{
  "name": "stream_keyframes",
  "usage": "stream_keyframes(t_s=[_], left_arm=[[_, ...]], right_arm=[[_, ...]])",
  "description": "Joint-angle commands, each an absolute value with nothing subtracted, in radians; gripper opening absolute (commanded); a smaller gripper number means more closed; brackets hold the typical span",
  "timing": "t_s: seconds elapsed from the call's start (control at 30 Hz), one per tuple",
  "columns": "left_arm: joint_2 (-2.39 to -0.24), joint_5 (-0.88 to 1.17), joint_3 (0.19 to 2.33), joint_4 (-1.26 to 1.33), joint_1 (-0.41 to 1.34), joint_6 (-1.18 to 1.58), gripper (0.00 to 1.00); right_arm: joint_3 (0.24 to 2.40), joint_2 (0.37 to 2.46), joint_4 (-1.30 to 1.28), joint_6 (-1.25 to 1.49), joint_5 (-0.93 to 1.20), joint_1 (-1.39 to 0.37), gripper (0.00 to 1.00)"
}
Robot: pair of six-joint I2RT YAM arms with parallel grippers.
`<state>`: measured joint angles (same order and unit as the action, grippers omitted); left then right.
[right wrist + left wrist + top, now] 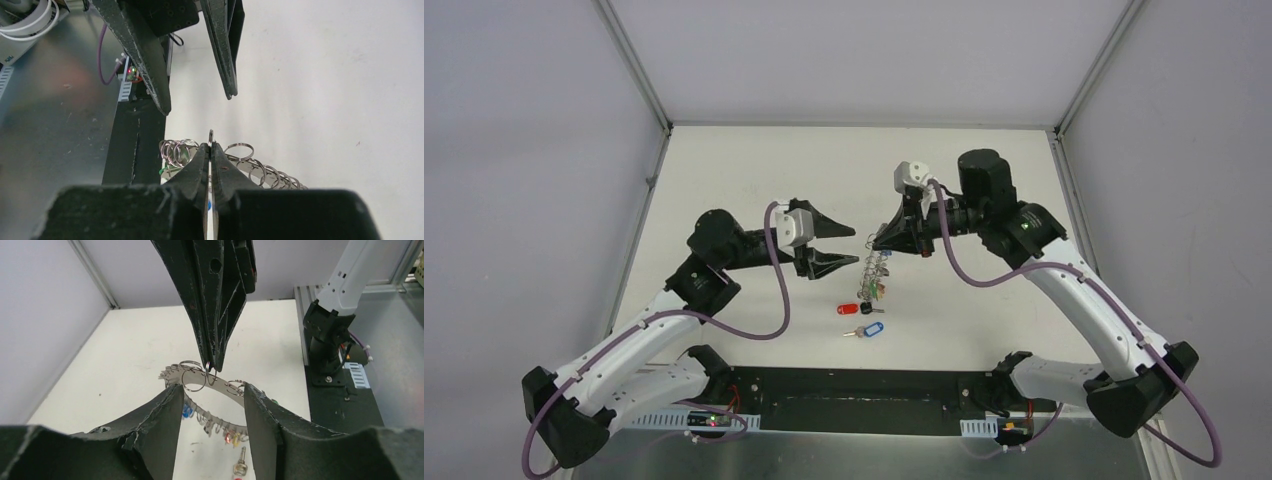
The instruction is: Put the keys on the keyring
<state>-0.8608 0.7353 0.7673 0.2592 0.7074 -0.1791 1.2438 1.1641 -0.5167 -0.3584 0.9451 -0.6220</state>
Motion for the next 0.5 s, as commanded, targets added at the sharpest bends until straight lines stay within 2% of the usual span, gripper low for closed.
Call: stream_keyframes(t_s=[0.0,0.27,0.47], left_arm=[[-0.907,0.796,0.854,0.045,0.712,-0.268,0.47],[-1.009,0.898,0.903,0.043,0.712,-0.209,0.36],[-1.055,0.911,0.917,0.069,0.717,-0.169,0.35]], right_arm=[[1.383,1.216,-0.811,-0.515,0.899,-0.639,0.0],[1.498,1.29,-0.938,-0.483,0.838,-0.663,0.0],[1.485,1.298,-0.909,-0.472,0.851,-0.682,0.0]])
